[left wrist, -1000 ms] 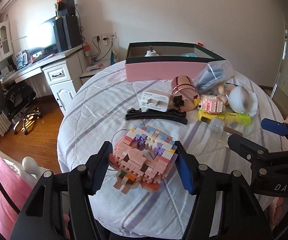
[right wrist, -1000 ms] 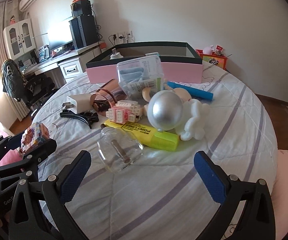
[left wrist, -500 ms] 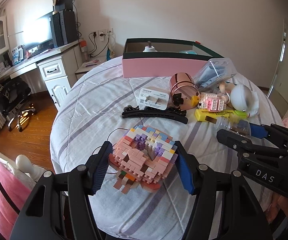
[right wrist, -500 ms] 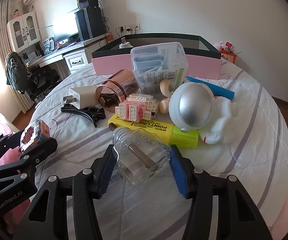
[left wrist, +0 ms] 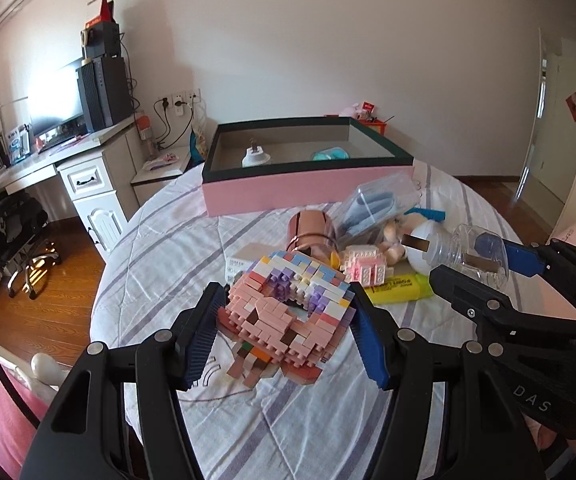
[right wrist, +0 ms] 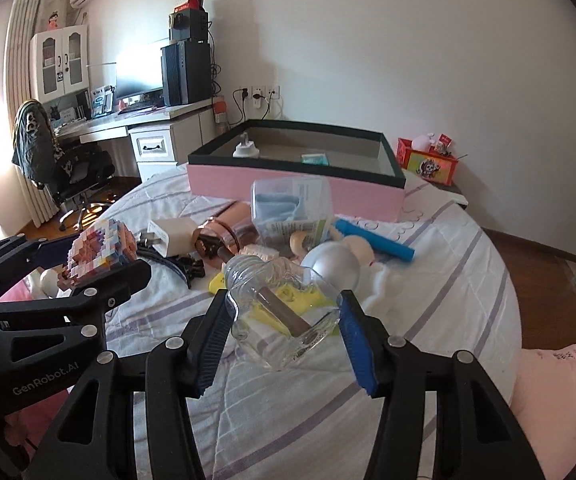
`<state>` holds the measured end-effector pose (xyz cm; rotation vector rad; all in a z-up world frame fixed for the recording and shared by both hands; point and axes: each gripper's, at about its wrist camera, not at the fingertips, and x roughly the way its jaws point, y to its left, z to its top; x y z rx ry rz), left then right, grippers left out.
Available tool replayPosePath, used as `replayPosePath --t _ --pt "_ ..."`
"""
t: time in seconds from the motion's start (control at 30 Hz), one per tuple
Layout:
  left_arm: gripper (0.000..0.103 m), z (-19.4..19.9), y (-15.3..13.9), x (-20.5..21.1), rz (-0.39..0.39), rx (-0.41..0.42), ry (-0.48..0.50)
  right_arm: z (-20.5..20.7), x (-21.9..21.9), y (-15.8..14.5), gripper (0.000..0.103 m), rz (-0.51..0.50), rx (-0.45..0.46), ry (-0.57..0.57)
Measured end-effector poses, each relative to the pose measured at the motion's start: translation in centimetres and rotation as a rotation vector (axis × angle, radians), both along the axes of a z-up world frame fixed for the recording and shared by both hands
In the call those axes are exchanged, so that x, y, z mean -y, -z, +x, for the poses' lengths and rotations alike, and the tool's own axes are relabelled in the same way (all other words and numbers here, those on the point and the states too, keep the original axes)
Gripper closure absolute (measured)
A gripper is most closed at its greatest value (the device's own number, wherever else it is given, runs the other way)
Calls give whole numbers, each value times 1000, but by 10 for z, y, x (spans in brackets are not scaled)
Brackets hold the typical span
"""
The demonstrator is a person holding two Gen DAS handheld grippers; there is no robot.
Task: Organize rigid objects
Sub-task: 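Lower both held items into the pink box and open both tools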
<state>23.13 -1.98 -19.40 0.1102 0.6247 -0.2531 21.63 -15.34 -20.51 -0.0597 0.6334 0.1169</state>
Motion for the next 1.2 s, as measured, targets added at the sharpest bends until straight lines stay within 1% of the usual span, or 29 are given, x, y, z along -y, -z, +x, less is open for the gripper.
replayPosePath --t 0.13,0.33,0.43,0.53,0.6,0.67,0.77,0.9,0.93,1.03,1.13,1.2 --pt "40 14 -31 8 17 74 6 9 5 -25 48 -14 63 -3" --pt "40 56 -73 17 22 157 12 39 11 -66 48 -45 153 -14" --pt "40 86 -87 19 12 170 23 65 14 -83 48 -59 174 -30" --pt "40 123 -93 22 16 171 22 98 16 -96 48 -85 188 -50" --pt "40 151 -92 25 31 145 14 120 17 -98 48 -90 182 -66" --pt "40 179 -84 28 43 113 17 148 18 -95 48 -96 155 -78" --pt "40 229 -64 33 68 16 22 196 18 -80 48 -103 81 -93" --pt "40 290 -27 43 98 -142 10 246 22 -44 48 -90 -45 -106" --pt "40 300 -18 46 124 -168 0 258 21 -34 48 -115 -73 -95" --pt "40 321 3 58 169 -232 18 281 26 -14 48 -133 -140 -75" --pt "40 332 18 66 197 -279 20 299 34 1 48 -134 -205 -50" --pt "40 333 23 67 194 -284 26 306 38 6 48 -124 -231 -43"
